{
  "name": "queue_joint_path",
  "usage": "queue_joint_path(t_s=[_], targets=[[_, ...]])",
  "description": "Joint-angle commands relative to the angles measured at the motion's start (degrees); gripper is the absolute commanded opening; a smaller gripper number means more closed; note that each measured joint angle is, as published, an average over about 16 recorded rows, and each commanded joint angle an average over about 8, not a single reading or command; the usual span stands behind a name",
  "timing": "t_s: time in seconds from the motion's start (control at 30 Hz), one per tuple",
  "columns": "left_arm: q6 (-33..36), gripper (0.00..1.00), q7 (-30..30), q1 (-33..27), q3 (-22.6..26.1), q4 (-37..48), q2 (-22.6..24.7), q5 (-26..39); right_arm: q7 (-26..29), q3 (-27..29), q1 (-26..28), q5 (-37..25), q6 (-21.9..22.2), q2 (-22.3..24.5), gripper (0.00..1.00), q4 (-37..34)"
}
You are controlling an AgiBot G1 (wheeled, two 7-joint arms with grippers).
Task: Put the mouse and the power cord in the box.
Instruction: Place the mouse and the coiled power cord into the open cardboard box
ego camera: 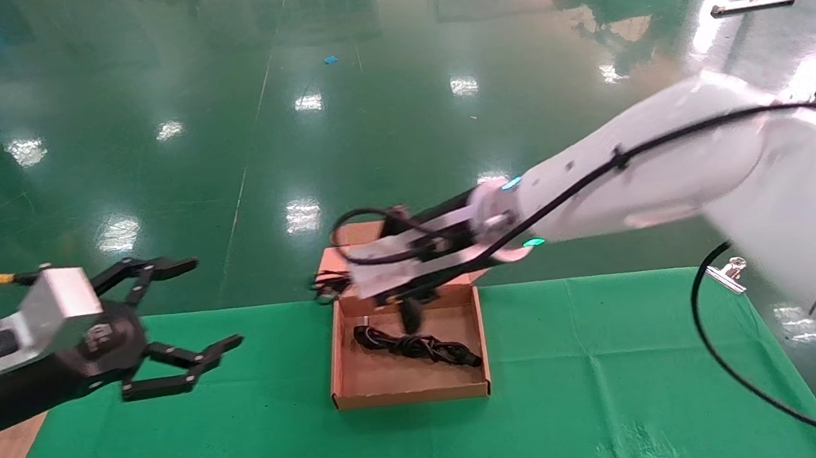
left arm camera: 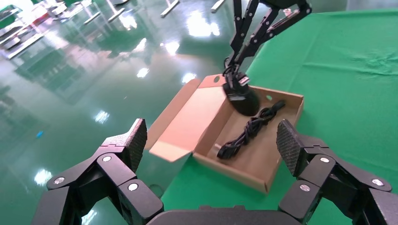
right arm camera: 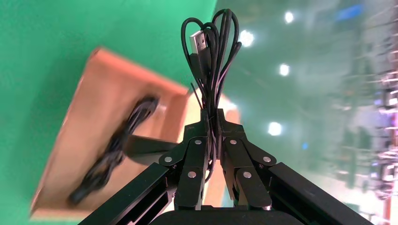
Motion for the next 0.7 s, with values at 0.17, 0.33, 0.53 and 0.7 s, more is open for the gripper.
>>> queue_joint_path(t_s=[0.17, 0.33, 0.53, 0.7], targets=[[3.9, 1.00, 2.7, 1.4, -1.5, 4.5, -2.4, -2.6, 4.9, -7.7, -2.2, 3.3, 8.2, -0.1, 0.00, 6.7], [6.5, 1.00, 4.8, 1.7, -2.0, 8.5, -3.0, -3.4, 8.3, -13.6, -2.5, 5.1, 12.4, -0.1, 0.00, 9.4], [8.6, 1.00, 6.4, 0.8, -2.0, 11.9, -2.3, -3.3, 11.1, -19.0, -2.6, 6.5, 15.5, 0.0, 0.00, 10.5], [9.9, 1.00, 7.2, -0.1, -1.8, 14.0, -1.8, -2.9, 12.5, -22.1, -2.8, 6.9, 17.3, 0.1, 0.00, 9.4]])
